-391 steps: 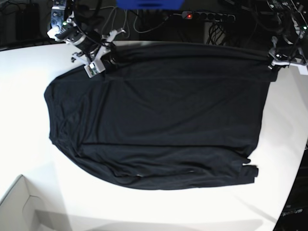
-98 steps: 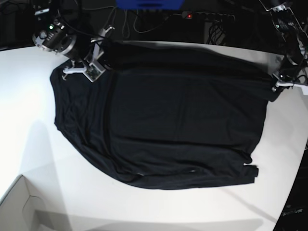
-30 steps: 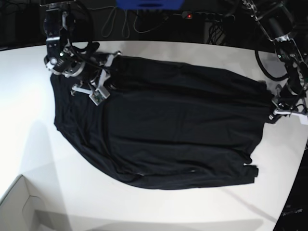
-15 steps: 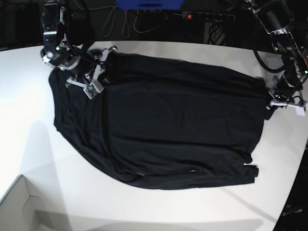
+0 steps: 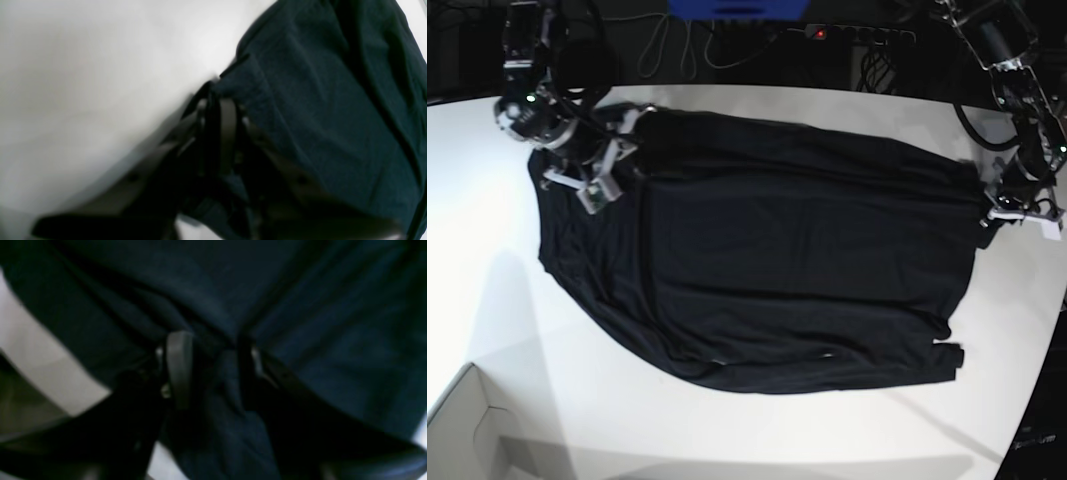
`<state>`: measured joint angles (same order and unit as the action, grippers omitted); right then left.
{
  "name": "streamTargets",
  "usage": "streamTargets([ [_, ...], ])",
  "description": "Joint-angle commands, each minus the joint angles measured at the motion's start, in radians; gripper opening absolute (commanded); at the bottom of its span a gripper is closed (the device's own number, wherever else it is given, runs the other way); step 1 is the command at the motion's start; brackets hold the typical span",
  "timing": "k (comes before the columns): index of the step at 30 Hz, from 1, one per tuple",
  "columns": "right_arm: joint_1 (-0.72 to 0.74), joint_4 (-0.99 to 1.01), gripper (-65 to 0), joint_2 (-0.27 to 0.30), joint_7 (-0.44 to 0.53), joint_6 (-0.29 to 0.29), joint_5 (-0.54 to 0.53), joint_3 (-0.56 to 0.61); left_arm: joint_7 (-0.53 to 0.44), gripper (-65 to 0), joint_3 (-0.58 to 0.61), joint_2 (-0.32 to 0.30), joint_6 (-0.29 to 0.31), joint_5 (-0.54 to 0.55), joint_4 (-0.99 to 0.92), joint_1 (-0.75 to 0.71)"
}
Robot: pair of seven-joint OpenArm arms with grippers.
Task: Layout the t-shirt on the table in an organized manner, then fold the t-shirt properly
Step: 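Pull the shoulder edge with both grippers away from the hem to stretch it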
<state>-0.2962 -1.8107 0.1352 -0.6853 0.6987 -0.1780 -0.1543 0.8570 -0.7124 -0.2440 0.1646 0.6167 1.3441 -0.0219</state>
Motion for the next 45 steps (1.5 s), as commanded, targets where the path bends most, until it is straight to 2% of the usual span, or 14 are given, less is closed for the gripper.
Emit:
streamTargets([
  [1,-0.005,-0.039,-38.2,0.004,0.017,-0.001,-0.013,-0.02,-0.018,-54.2,-0.005,-0.018,0.005,0.01,0.018,0.007],
  [5,-0.047,-0.108,-36.1,-0.003,0.016,-0.001,-0.013,-0.097,-0.018,-48.1,-0.005,-0.018,0.005,0.01,0.018,-0.003],
  [10,-0.145,-0.13,-35.8,-0.003,0.023,-0.001,-0.018,-0.156,-0.018,-43.7,-0.005,-0.018,0.005,0.01,0.019,-0.026],
  [13,-0.192,-0.128,-34.0,-0.032,0.025,-0.001,-0.015,-0.176,-0.018,-40.4,-0.003,-0.018,0.005,0.01,0.019,-0.028],
  [17,-0.22,-0.128,-28.7,-0.095,0.026,-0.001,-0.015,-0.244,-0.018,-32.0,0.001,-0.018,0.005,0.01,0.019,-0.029],
  [23,-0.219,-0.122,-28.0,-0.107,0.026,-0.001,-0.015,-0.287,-0.018,-19.8,0.041,-0.019,0.005,0.01,0.025,-0.056],
  [37,-0.222,-0.122,-27.7,-0.105,0.02,-0.001,-0.015,-0.279,-0.023,-18.8,0.055,0.028,0.005,0.001,0.015,-0.072],
  [42,-0.232,-0.12,-27.7,-0.105,0.017,-0.001,-0.015,-0.278,-0.028,-18.9,0.055,0.035,0.005,0.001,-0.064,-0.063],
  [45,-0.235,-0.119,-27.7,-0.105,0.017,-0.001,-0.013,-0.248,-0.029,-22.7,0.053,0.035,0.005,0.004,-0.107,-0.048],
])
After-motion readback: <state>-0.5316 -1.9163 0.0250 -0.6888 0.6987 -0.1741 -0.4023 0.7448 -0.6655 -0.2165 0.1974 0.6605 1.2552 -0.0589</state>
